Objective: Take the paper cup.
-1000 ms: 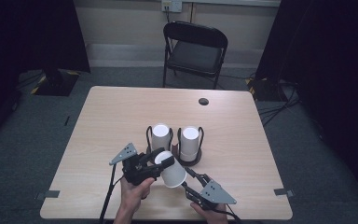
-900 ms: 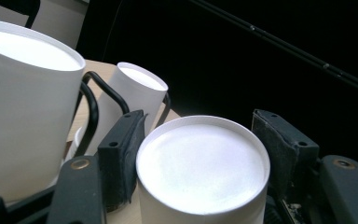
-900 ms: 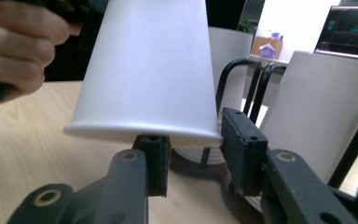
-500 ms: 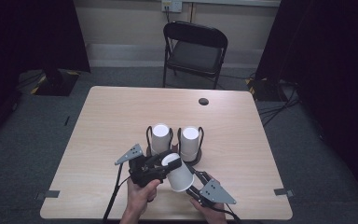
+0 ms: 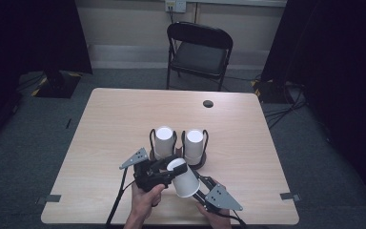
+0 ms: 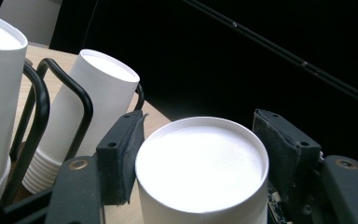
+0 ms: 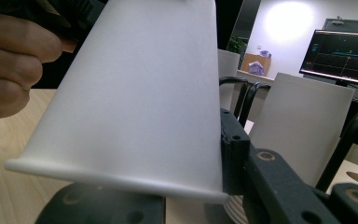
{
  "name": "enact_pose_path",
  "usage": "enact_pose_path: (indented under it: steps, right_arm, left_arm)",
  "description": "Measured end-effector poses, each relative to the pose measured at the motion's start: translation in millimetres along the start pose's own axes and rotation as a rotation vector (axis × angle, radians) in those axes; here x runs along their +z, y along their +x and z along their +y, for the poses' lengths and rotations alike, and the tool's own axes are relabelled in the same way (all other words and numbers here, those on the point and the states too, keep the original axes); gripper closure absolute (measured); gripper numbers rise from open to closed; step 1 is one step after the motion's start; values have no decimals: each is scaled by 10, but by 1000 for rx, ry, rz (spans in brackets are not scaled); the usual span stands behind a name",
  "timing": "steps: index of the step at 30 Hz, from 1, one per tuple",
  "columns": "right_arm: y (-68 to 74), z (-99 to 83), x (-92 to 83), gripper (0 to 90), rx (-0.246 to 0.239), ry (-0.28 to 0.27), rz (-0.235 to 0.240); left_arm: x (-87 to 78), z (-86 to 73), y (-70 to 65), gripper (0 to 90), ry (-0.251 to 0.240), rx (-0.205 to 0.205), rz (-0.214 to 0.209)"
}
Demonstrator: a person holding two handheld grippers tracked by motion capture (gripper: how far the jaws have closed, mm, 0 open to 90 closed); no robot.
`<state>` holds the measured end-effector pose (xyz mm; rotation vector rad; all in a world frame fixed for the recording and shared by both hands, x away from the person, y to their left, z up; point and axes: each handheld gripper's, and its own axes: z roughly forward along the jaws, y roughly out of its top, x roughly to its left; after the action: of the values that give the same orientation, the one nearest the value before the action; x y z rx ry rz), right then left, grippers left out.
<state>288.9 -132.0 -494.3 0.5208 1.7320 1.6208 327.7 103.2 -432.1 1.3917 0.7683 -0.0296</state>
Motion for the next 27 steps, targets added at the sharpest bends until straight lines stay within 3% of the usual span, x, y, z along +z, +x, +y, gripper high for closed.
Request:
enact_pose_path:
  steps: [10,15,21,27]
  right_arm:
    - [-22,21,-44,799,24,-4,6]
    - [-41,29,-58,824,31,2,12]
    - [-62,32,-60,867,49,63,13]
    - [-85,57,-52,870,73,91,37]
  left_arm:
    - [20,-5,6,330,7,26,25]
    - [20,-13,25,318,14,58,44]
    - [1,-2,6,306,7,107,68]
    - [4,6,-15,284,11,156,91]
